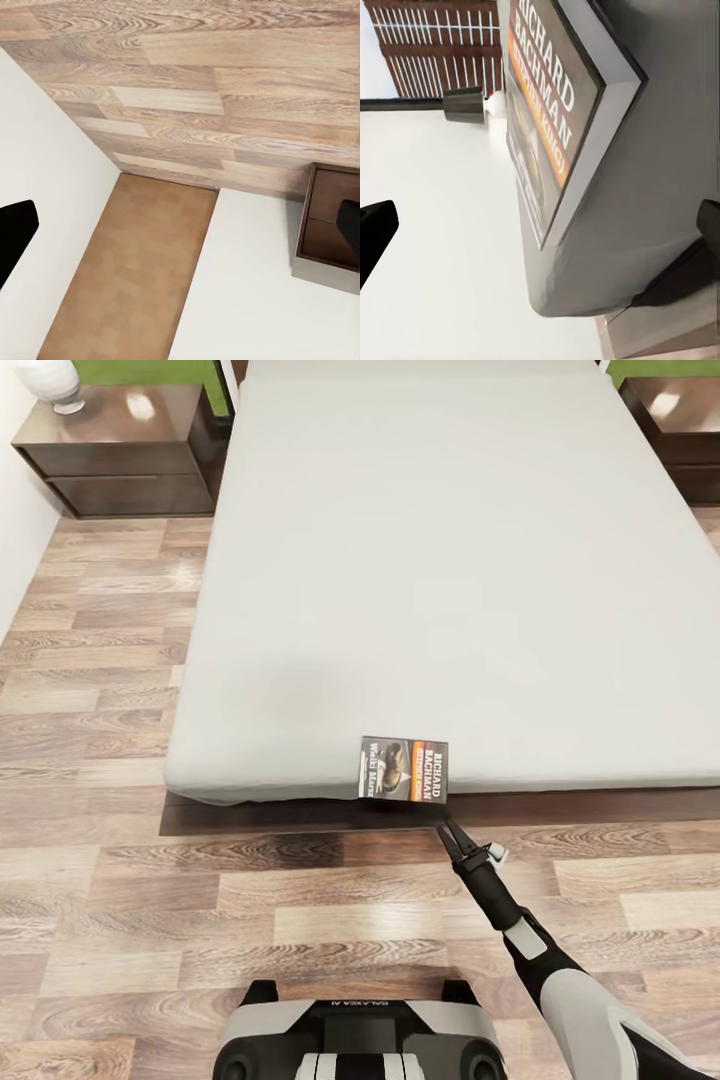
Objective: In the bedroom, move the book from the bed onto either nightstand, and place the two sandals side by side next to the bed.
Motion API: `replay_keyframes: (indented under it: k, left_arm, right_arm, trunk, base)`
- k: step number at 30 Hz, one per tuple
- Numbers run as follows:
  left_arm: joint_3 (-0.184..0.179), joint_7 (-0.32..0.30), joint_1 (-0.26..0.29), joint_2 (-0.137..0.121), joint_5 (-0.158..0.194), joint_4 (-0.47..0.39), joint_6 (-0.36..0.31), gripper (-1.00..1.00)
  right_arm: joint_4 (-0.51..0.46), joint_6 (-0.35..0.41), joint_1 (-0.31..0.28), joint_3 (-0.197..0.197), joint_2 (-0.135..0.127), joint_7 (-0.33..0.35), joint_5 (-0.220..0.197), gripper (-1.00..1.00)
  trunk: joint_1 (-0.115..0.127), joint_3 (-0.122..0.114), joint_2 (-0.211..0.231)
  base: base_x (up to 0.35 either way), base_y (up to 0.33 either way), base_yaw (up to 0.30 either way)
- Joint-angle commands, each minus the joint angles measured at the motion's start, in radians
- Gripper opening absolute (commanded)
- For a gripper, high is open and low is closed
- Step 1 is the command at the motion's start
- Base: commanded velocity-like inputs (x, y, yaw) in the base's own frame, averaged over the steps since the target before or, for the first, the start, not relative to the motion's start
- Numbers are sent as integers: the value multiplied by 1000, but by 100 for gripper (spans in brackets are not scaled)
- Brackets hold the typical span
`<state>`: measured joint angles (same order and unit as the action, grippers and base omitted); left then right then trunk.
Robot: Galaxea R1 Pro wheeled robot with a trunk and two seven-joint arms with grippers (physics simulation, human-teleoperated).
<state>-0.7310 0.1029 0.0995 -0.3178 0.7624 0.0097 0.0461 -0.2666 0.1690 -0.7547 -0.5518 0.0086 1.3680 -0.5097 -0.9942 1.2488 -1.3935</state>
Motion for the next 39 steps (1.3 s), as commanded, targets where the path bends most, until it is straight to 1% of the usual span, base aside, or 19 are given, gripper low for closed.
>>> replay_keyframes:
  k: [1,2,5,10,15,36,39]
  left_arm:
    - [-8,1,0,0,7,1,3,100]
    - [-8,1,0,0,7,1,3,100]
    - [-8,1,0,0,7,0,3,100]
    - [-9,1,0,0,7,0,3,100]
    - [-8,1,0,0,6,1,3,100]
    - [-8,1,0,0,6,0,3,100]
    - [-8,1,0,0,6,1,3,100]
  right_arm:
    - [0,11,0,2,0,2,-7,100]
    - [0,11,0,2,0,2,-7,100]
    - [0,10,0,-2,-1,2,-7,100]
    - [-1,9,0,-24,0,2,-6,100]
    - [-2,9,0,-35,0,2,-6,100]
    - [0,9,0,-41,5,1,-7,100]
    - [0,9,0,-41,7,1,-8,100]
  trunk:
    - [-4,4,-7]
    - [-8,7,-14]
    - [-8,7,-14]
    - [-8,7,-14]
    - [-8,7,-14]
    - [-8,7,-14]
    - [-19,16,-35]
  base:
    - [0,0,0]
    - [0,0,0]
    - [0,0,0]
    - [0,0,0]
    - [0,0,0]
    - [0,0,0]
    - [0,0,0]
